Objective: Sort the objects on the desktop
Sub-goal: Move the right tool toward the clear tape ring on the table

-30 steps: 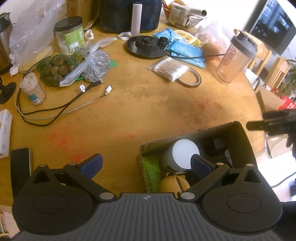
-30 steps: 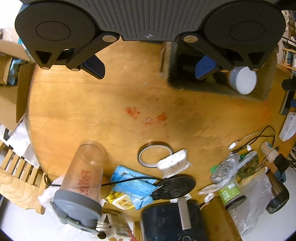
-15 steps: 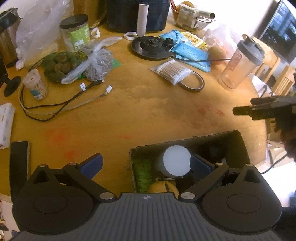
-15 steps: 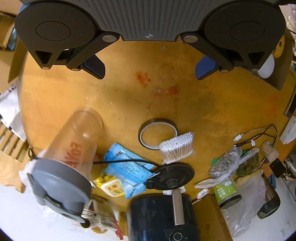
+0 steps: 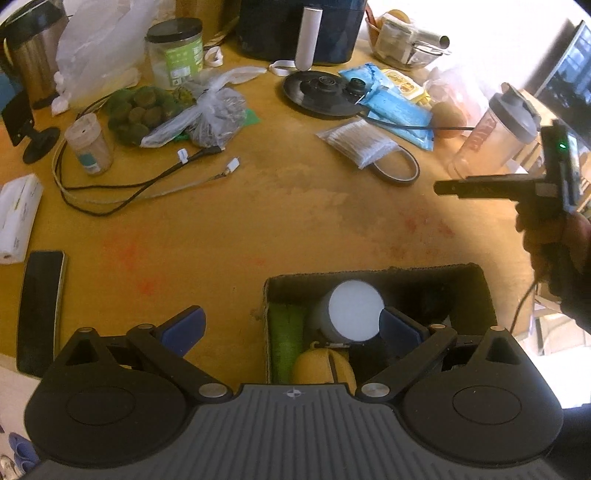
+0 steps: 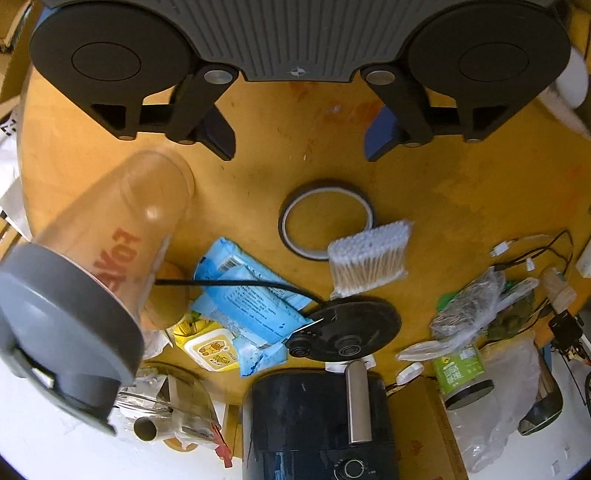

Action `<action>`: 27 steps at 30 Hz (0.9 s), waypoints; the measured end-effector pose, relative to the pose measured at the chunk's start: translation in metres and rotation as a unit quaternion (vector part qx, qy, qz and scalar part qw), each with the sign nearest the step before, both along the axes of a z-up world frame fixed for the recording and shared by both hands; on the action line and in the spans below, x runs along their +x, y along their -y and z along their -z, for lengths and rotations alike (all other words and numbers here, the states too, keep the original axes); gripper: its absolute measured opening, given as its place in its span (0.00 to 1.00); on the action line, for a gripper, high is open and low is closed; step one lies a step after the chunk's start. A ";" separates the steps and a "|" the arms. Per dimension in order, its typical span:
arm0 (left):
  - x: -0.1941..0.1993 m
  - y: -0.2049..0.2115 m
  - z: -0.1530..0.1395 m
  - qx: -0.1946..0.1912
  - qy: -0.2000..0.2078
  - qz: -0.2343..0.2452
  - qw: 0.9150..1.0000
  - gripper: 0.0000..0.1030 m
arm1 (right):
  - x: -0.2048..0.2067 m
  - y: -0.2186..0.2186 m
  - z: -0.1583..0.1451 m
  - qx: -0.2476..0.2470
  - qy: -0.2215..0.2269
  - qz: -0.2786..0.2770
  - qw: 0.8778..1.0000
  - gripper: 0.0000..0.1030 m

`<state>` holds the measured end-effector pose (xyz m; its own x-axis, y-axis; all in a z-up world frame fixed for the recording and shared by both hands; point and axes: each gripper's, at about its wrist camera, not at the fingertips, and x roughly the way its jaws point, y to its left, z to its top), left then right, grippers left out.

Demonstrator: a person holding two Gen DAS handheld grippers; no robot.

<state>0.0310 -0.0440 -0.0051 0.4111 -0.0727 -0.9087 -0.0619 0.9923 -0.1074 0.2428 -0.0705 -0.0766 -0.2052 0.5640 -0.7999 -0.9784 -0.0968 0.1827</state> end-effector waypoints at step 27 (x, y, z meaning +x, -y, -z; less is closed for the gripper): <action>-0.033 -0.019 0.004 -0.022 -0.020 -0.077 0.997 0.99 | -0.010 -0.064 0.042 -0.010 0.021 0.005 1.000 0.08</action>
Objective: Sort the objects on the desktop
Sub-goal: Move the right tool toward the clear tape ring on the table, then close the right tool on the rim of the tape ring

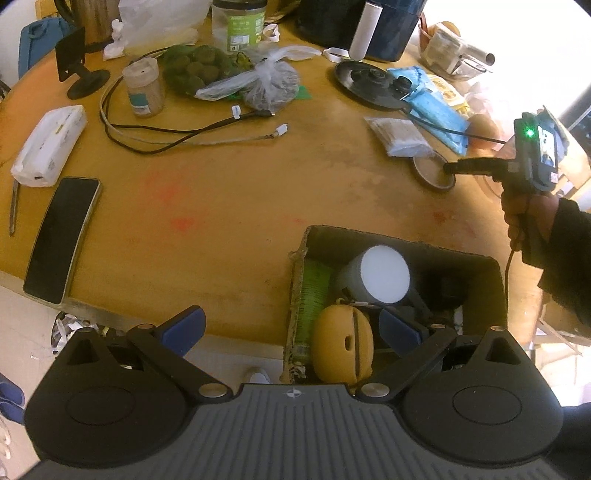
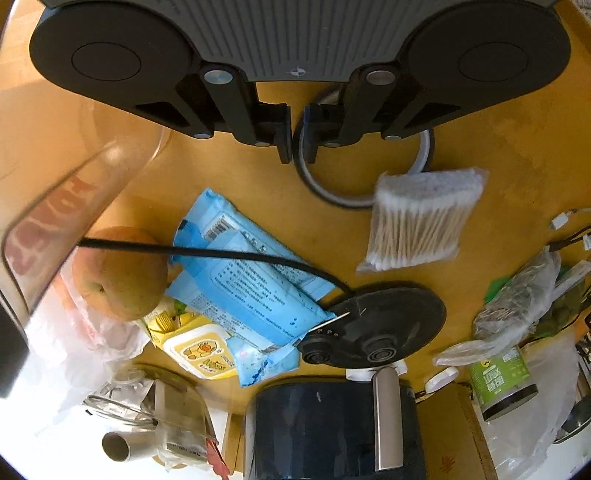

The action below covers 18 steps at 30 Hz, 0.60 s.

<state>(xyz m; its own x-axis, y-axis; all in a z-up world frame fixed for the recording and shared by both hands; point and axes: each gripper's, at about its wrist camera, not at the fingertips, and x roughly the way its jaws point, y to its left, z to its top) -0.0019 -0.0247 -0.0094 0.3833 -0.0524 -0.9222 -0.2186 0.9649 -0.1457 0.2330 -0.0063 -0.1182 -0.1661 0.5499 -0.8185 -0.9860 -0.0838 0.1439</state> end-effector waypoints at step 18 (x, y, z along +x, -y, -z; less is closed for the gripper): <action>0.019 0.009 0.001 -0.010 0.005 0.034 0.999 0.99 | 0.027 0.036 0.001 -0.024 -0.017 -0.030 0.999 0.29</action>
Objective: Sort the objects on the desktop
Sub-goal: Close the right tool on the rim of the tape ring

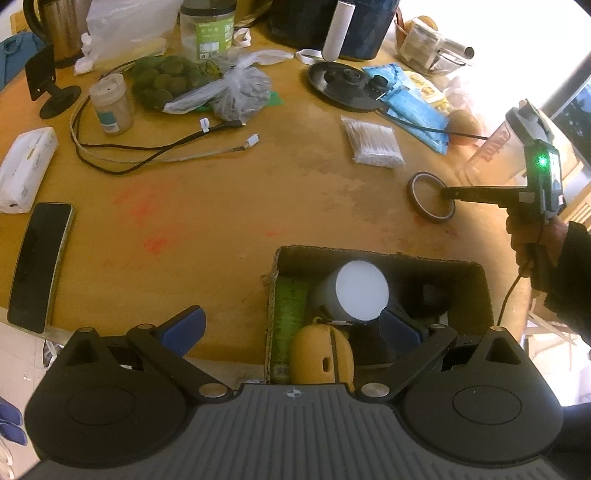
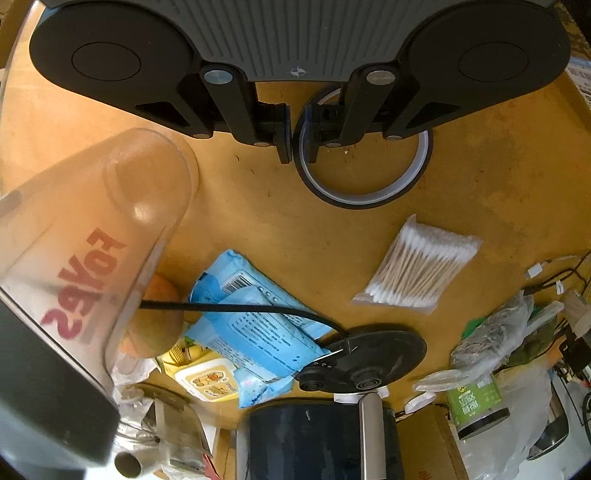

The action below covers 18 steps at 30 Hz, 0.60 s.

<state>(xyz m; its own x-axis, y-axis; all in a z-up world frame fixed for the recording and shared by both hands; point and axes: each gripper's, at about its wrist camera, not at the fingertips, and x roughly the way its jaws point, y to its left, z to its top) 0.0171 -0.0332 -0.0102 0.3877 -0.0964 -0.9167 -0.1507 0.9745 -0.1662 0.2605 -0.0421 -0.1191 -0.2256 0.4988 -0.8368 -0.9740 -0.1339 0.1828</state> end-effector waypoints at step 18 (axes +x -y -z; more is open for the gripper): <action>-0.002 -0.003 0.003 -0.005 -0.009 -0.011 1.000 0.99 | -0.034 0.003 0.006 0.035 0.007 -0.077 0.996 1.00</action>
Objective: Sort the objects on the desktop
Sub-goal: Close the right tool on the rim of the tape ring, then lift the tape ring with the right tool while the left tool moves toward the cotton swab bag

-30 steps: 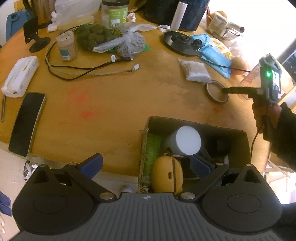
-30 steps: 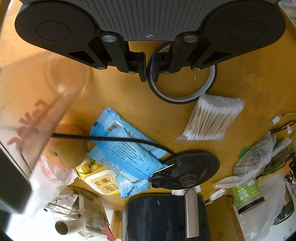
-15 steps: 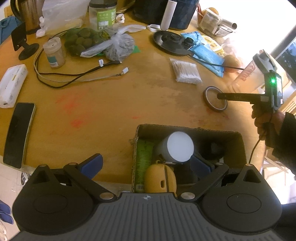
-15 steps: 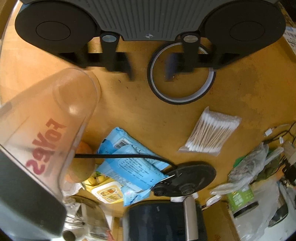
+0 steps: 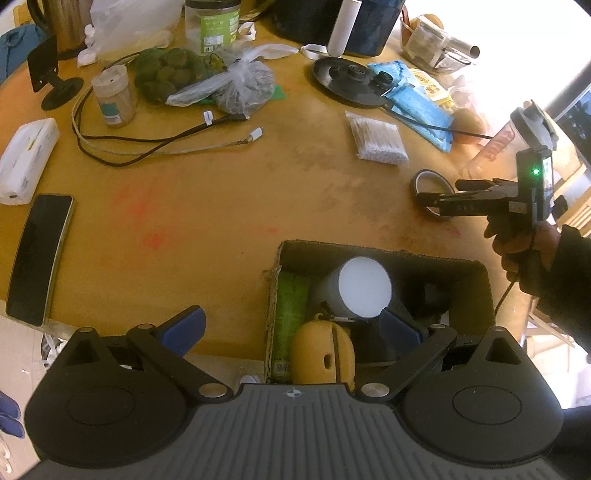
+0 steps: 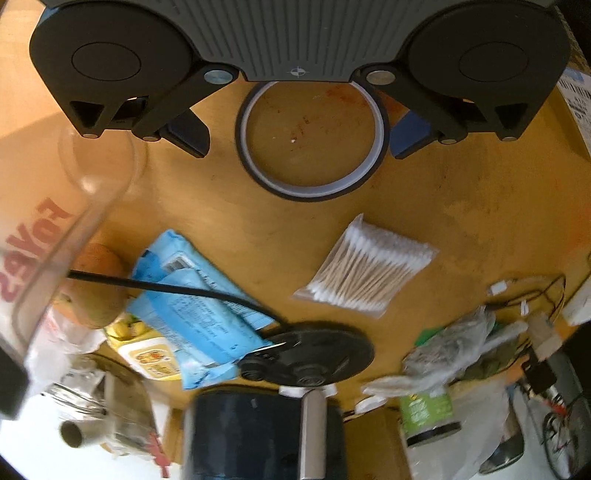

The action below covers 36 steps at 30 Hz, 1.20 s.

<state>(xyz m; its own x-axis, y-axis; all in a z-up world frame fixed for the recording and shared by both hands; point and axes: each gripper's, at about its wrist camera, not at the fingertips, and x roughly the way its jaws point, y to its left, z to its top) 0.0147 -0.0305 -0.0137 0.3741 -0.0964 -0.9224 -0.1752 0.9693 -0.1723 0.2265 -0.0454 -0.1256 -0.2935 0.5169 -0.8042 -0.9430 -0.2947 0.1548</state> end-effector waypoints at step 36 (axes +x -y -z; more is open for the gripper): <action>0.009 0.014 -0.018 0.017 0.028 -0.017 0.999 0.99 | 0.002 0.006 -0.028 0.044 -0.003 -0.026 0.999 0.88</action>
